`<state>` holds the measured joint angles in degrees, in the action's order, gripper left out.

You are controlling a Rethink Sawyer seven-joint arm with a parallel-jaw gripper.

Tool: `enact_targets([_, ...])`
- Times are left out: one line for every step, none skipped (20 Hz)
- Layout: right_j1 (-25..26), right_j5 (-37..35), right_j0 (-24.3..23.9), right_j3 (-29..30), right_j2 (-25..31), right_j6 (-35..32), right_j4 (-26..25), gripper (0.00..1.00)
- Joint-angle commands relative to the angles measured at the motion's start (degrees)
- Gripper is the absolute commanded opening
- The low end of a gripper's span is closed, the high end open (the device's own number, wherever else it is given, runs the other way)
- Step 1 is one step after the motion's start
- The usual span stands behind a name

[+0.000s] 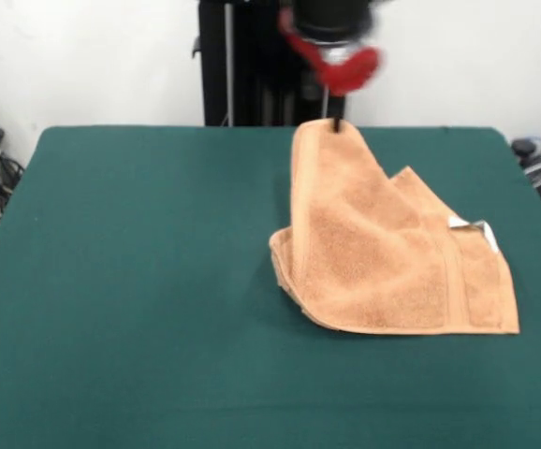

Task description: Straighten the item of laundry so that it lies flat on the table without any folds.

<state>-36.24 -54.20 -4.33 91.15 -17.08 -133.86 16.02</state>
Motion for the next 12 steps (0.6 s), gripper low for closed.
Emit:
enact_targets([-0.9,11.7,-5.2,15.1,11.3,19.7,-8.2,1.00])
enact_targets([-0.8,13.3,-6.2,15.7,12.0,20.1,-8.9,1.00])
enact_targets([-0.4,15.2,-7.3,16.3,12.8,20.3,-9.9,1.00])
enact_targets([0.3,17.0,-8.5,16.9,13.8,20.6,-10.3,1.00])
enact_targets([1.3,19.2,-9.6,17.1,14.7,20.9,-11.1,1.00])
enact_targets([2.7,22.1,-10.1,16.7,15.1,20.9,-12.8,1.00])
enact_targets([4.4,25.6,-10.4,16.2,15.4,20.1,-14.4,1.00])
enact_targets([6.6,28.0,-9.4,14.7,14.3,18.4,-16.6,1.00])
enact_targets([9.4,31.4,-8.1,13.1,13.1,16.2,-18.6,1.00])
enact_targets([11.0,32.8,-6.6,11.7,11.8,14.4,-19.8,1.00])
enact_targets([11.7,34.3,-5.7,11.5,11.2,12.5,-20.1,1.00])
enact_targets([12.0,34.8,-5.3,11.5,11.1,11.1,-20.1,1.00])
